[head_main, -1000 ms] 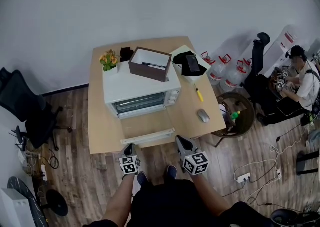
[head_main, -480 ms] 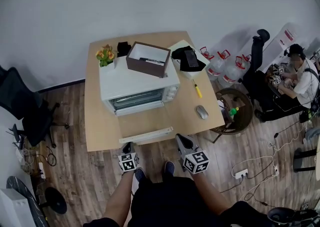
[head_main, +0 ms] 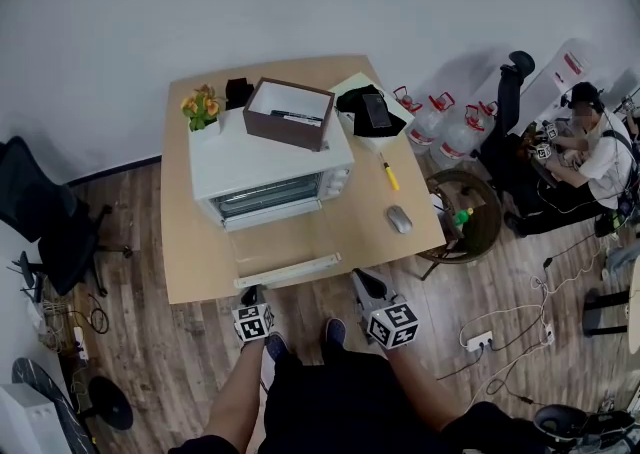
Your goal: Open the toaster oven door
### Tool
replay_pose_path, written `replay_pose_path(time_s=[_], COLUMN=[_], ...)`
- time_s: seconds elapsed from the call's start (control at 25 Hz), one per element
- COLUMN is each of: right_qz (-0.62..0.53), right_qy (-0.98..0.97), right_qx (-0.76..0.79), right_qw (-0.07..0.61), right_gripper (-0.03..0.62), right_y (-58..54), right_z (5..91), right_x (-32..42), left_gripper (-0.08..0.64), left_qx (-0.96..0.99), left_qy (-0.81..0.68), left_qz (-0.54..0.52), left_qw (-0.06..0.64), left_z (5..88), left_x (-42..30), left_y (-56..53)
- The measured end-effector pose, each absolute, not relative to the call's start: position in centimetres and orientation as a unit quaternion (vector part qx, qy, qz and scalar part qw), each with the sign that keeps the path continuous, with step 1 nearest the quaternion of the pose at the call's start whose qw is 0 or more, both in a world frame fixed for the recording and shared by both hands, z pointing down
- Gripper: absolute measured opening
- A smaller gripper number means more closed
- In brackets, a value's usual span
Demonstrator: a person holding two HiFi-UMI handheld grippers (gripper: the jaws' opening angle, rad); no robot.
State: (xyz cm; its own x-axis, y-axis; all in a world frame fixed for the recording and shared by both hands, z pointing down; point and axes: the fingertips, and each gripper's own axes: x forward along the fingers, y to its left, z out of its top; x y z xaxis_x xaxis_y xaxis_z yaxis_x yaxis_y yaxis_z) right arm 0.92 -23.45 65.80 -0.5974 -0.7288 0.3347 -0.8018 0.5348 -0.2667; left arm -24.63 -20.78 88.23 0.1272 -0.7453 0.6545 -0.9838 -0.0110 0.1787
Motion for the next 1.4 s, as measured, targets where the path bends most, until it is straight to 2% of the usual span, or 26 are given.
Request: replay_pose_path(time_s=[0.64, 1.4], right_qz=[0.206, 0.21], right_qy=[-0.871, -0.873], right_qx=[0.433, 0.429], right_qw=[0.104, 0.1], right_gripper=[0.014, 0.014], right_y=[-23.2, -23.2], right_z=[66.7, 66.8], right_x=[1.2, 1.2], left_gripper=[0.004, 0.005], left_qx=[0.658, 0.657], left_qy=[-0.638, -0.627], left_qz=[0.197, 0.222], left_qw=[0.348, 0.356], left_z=[90.5, 90.7], left_x=[-24.5, -24.4], left_y=[-20.9, -20.6])
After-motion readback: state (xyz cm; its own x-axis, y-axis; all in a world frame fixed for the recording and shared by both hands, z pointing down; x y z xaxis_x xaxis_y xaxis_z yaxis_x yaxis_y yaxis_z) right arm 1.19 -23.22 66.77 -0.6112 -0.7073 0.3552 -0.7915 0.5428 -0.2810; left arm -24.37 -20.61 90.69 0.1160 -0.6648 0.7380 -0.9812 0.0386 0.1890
